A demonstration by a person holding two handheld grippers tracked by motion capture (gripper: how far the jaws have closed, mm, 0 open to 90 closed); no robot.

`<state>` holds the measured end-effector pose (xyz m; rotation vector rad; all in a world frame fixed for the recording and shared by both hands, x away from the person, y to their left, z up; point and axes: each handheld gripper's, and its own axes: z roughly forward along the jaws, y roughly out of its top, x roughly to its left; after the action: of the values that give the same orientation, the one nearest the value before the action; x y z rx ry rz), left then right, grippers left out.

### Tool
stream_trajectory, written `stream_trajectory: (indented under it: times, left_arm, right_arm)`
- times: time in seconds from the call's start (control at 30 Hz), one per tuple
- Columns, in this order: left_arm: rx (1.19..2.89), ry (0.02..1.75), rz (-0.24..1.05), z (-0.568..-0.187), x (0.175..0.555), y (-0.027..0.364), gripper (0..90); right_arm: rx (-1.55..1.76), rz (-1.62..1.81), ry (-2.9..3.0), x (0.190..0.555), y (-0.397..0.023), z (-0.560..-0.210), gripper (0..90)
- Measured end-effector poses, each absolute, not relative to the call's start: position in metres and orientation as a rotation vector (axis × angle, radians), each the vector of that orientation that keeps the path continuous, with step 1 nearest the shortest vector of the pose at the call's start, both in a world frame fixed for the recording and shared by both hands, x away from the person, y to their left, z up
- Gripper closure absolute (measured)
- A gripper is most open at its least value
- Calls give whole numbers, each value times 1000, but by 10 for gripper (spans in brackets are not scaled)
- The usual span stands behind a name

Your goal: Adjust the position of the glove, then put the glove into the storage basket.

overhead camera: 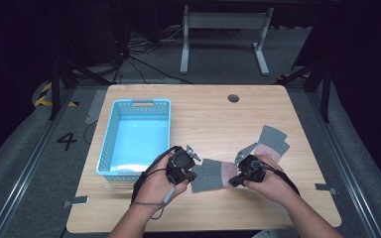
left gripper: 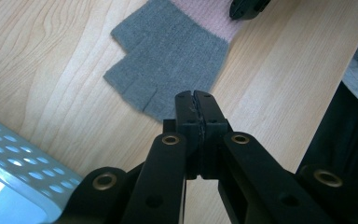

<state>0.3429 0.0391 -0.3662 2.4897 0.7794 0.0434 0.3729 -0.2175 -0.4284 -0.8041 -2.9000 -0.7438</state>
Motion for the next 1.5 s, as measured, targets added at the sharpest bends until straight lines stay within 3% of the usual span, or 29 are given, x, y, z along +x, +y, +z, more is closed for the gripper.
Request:
stream_trajectory:
  times: [0.33, 0.83, 1.03, 1.5]
  left_arm:
    - [2499, 763, 44, -367, 345, 40, 879]
    - [2446, 785, 58, -361, 347, 45, 793]
    - [2440, 786, 55, -360, 349, 45, 793]
    - [2440, 796, 52, -358, 347, 47, 780]
  right_arm:
    - [-802, -764, -2891, 372, -218, -426, 898]
    - [-931, -957, -2900, 369, -244, -390, 820]
    - [-993, -977, -2886, 371, -257, -386, 895]
    - [-1275, -1034, -2835, 394, -300, -366, 899]
